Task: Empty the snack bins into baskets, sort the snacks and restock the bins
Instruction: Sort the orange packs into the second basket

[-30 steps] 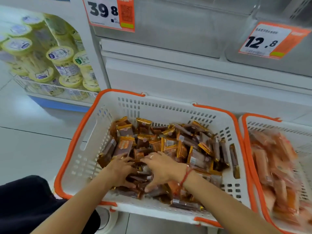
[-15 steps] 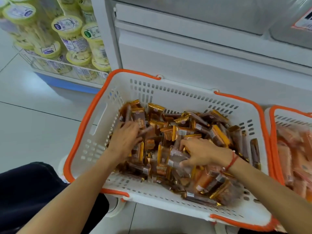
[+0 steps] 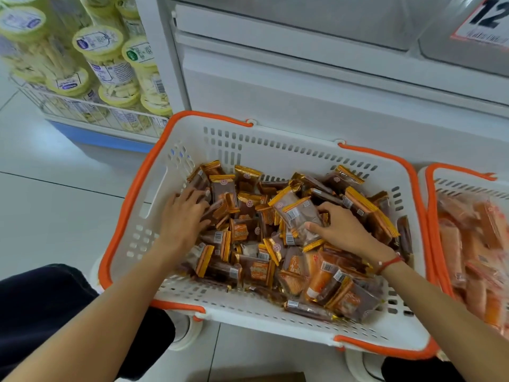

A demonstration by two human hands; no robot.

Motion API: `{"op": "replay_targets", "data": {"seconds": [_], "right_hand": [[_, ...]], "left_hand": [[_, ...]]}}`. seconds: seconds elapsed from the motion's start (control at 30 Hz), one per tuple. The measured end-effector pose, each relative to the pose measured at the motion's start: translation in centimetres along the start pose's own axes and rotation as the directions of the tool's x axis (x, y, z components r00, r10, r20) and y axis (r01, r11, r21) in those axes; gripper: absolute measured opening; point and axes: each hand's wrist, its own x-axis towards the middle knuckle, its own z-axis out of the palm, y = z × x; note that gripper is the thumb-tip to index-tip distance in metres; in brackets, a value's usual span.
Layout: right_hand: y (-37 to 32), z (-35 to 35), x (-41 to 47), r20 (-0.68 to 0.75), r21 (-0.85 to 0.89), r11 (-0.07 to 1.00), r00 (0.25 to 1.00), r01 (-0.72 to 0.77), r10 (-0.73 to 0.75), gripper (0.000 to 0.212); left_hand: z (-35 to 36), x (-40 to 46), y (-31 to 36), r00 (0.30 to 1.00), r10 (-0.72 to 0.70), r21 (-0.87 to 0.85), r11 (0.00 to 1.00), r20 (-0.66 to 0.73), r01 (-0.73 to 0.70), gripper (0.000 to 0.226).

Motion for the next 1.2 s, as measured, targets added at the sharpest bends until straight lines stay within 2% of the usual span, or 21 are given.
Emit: {"op": "replay_targets", "data": {"seconds": [0.07, 0.13, 0.2, 0.23, 0.3, 0.37, 0.43, 0.47, 0.5, 0.6, 0.67, 0.73, 0.77, 0.83, 0.9, 1.0, 1.07, 1.13, 1.2], "right_hand": [[-0.1, 0.1, 0.2, -0.006, -0.006, 1.0, 1.0, 0.01, -0.01, 0.041], [-0.5, 0.3, 0.4, -0.024, -0.01, 0.999, 0.999, 0.032, -0.032, 0.035], [-1.3, 0.9, 0.9, -0.05, -0.021, 0.996, 0.995, 0.085, -0.086, 0.027], [-1.8, 1.4, 1.2, -0.052, -0.022, 0.992, 0.991, 0.125, -0.126, 0.025], [-3.2, 2.7, 2.3, -0.019, 0.014, 0.977, 0.977, 0.214, -0.214, 0.023], [-4.7, 4.4, 3.3, 0.04, 0.11, 0.961, 0.965, 0.253, -0.259, 0.024], [-6.1, 5.7, 4.2, 0.07, 0.19, 0.95, 0.962, 0.248, -0.265, 0.021], [-6.6, 6.1, 4.5, 0.086, 0.186, 0.951, 0.96, 0.248, -0.267, 0.022], [-6.8, 6.1, 4.9, 0.117, 0.16, 0.955, 0.956, 0.249, -0.269, 0.029], [-6.0, 4.2, 4.7, 0.25, 0.011, 0.963, 0.932, 0.269, -0.263, 0.077], [-3.8, 2.3, 3.3, 0.256, -0.197, 0.908, 0.914, 0.369, -0.316, 0.087], [-1.2, 0.6, 1.4, 0.272, -0.426, 0.766, 0.875, 0.482, -0.4, 0.073], [-0.2, -0.1, 0.4, 0.291, -0.482, 0.714, 0.861, 0.508, -0.416, 0.064], [1.3, -1.2, -1.3, 0.275, -0.53, 0.689, 0.869, 0.494, -0.411, 0.052], [1.8, -2.1, -2.0, 0.226, -0.555, 0.7, 0.891, 0.449, -0.393, 0.046], [2.1, -3.0, -1.8, 0.171, -0.637, 0.661, 0.908, 0.398, -0.382, 0.049], [2.6, -3.1, -1.5, 0.139, -0.674, 0.626, 0.899, 0.394, -0.415, 0.049], [3.5, -2.7, -1.4, 0.111, -0.704, 0.598, 0.891, 0.383, -0.441, 0.048], [4.5, -2.2, -1.6, 0.079, -0.721, 0.594, 0.894, 0.357, -0.441, 0.047]], "left_hand": [[-0.3, 0.2, 0.1, 0.999, 0.03, -0.035, 0.999, -0.016, -0.031, 0.055], [-0.4, 0.4, 0.5, 0.988, 0.153, -0.08, 0.985, -0.031, -0.155, 0.07], [-0.4, 0.6, 1.1, 0.964, 0.253, -0.101, 0.96, -0.083, -0.261, 0.07], [-0.6, 0.7, 1.3, 0.964, 0.237, -0.12, 0.96, -0.12, -0.251, 0.063], [-1.1, 0.9, 1.4, 0.981, 0.106, -0.166, 0.977, -0.161, -0.133, 0.048], [-1.6, 1.3, 0.8, 0.998, 0.027, -0.092, 0.995, -0.049, -0.031, 0.042], [-2.1, 1.4, 0.4, 0.994, 0.025, 0.004, 1.0, 0.107, -0.026, 0.044], [-2.3, 1.4, 0.3, 0.99, 0.012, 0.004, 1.0, 0.143, -0.013, 0.045], [-2.6, 1.3, 0.5, 0.991, 0.001, -0.019, 1.0, 0.132, 0.002, 0.047], [-3.0, 1.5, 2.3, 0.999, 0.017, -0.157, 0.987, -0.048, -0.024, 0.055], [-3.2, 2.4, 4.5, 0.983, 0.101, -0.228, 0.964, -0.156, -0.135, 0.057], [-3.1, 3.3, 7.3, 0.952, 0.28, -0.234, 0.924, -0.123, -0.302, 0.054], [-2.5, 3.5, 8.6, 0.927, 0.374, -0.216, 0.902, -0.042, -0.374, 0.055], [-0.6, 3.5, 10.4, 0.863, 0.472, -0.154, 0.88, 0.179, -0.45, 0.065], [1.0, 3.1, 10.5, 0.84, 0.46, -0.077, 0.885, 0.287, -0.458, 0.078], [1.6, 2.8, 8.7, 0.84, 0.469, 0.003, 0.873, 0.273, -0.488, 0.081], [1.2, 2.8, 6.8, 0.848, 0.493, 0.055, 0.858, 0.197, -0.511, 0.076], [0.5, 3.2, 4.9, 0.872, 0.482, 0.096, 0.867, 0.084, -0.488, 0.062], [-0.7, 3.3, 3.6, 0.914, 0.403, 0.148, 0.902, 0.042, -0.405, 0.048]]}}
